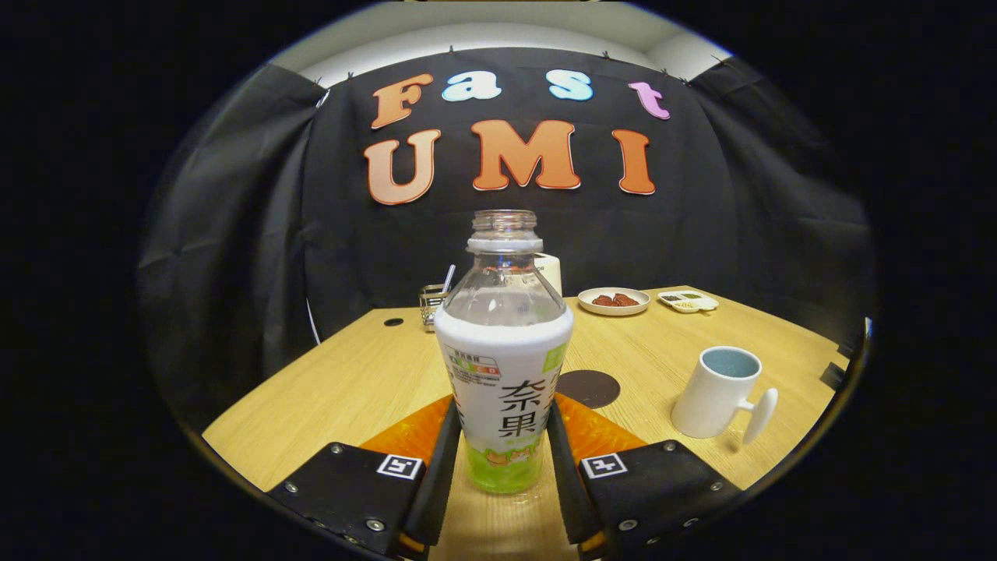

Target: Take the bottle from table, then pour the juice into the cup, finally place the bottle on the coaster

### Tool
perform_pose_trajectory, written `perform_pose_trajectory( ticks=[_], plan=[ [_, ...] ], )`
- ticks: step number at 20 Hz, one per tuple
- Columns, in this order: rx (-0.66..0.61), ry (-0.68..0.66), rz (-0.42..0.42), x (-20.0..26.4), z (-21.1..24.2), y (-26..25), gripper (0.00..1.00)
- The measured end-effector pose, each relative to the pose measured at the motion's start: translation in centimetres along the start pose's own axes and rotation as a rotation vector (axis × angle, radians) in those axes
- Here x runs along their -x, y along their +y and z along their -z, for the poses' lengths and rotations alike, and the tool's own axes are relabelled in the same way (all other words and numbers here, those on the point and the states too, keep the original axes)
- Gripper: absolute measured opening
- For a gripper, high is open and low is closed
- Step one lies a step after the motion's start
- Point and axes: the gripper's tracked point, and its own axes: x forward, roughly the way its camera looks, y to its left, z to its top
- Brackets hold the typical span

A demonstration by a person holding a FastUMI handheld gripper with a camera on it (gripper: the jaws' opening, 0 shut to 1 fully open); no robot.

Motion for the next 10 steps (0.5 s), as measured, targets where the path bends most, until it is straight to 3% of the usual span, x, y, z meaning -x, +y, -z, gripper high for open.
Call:
perform_pose_trajectory(
  ticks=[10],
  plan=[
    [-0.442,-0.005,-0.154,-1.7,-1.2,0.9,0.59]
  ],
)
